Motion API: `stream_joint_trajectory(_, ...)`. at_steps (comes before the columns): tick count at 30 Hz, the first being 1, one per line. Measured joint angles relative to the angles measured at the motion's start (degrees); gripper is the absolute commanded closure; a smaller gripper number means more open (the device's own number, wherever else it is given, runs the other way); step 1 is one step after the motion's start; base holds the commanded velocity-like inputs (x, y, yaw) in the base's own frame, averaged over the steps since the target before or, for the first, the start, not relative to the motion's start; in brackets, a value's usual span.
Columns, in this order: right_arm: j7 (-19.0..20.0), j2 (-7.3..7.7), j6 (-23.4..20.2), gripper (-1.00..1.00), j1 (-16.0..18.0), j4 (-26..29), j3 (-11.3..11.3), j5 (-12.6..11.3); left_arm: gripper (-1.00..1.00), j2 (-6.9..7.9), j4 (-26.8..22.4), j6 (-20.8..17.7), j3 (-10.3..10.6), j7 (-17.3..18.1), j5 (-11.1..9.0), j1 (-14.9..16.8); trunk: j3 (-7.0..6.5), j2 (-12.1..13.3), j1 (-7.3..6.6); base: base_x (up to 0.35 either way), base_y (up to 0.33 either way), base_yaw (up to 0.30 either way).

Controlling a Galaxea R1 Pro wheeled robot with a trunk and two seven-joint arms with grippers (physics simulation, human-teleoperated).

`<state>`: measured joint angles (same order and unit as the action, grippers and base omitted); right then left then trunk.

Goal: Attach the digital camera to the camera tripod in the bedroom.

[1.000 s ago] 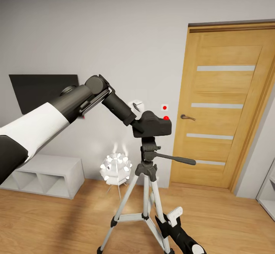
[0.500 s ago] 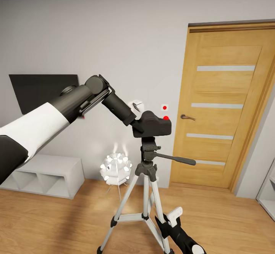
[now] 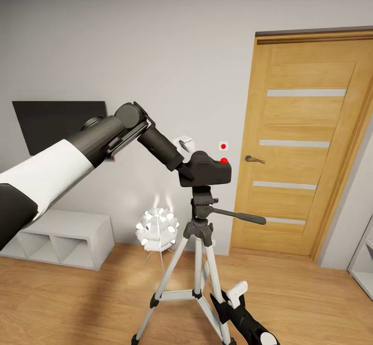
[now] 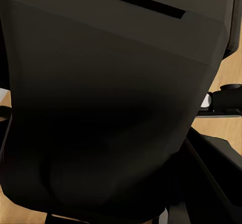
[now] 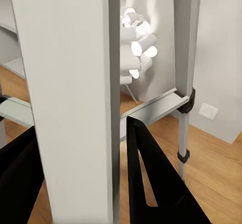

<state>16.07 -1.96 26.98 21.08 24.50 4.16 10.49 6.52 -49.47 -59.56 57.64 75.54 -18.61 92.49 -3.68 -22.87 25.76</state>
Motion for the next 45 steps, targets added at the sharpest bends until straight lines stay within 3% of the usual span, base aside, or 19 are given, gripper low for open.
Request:
stream_joint_trajectory(6, 0.00, 0.00, 0.03, 1.00, 0.00, -0.02, 0.04, 0.09, 1.00, -0.10, 0.25, 0.00, 0.01, -0.01, 0.00, 0.00, 0.00, 0.00, 0.00, 0.000, 0.000, 0.000)
stream_joint_trajectory(15, 0.04, -0.02, 0.10, 1.00, -0.01, -0.02, 0.02, 0.36, 1.00, -1.14, 5.62, -0.01, -0.13, -0.02, -0.03, 0.00, 0.00, 0.00, 0.00, 0.000, 0.000, 0.000)
stream_joint_trajectory(25, 0.08, 0.01, 0.13, 1.00, -0.02, -0.01, -0.07, 0.50, 1.00, -1.61, 6.04, 0.00, -0.13, -0.07, -0.01, 0.00, 0.00, 0.00, 0.00, 0.000, 0.000, 0.000)
stream_joint_trajectory(29, 0.07, -0.01, 0.10, 1.00, -0.01, -0.01, -0.04, 0.43, 1.00, -2.52, 6.21, -0.03, -0.07, -2.31, 0.04, 0.00, 0.00, 0.00, 0.00, 0.000, 0.000, 0.000)
stream_joint_trajectory(36, 0.07, -0.01, 0.11, 1.00, -0.01, -0.01, -0.04, 0.46, 1.00, -3.36, 6.26, -0.08, -0.07, -2.99, -0.03, 0.00, 0.00, 0.00, 0.00, 0.000, 0.000, 0.000)
stream_joint_trajectory(45, 0.06, -0.03, 0.10, 1.00, -0.02, -0.02, 0.00, 0.41, 1.00, -3.49, 6.27, -0.07, 0.11, -3.35, 0.00, -0.01, 0.00, 0.00, 0.00, 0.000, 0.000, 0.000)
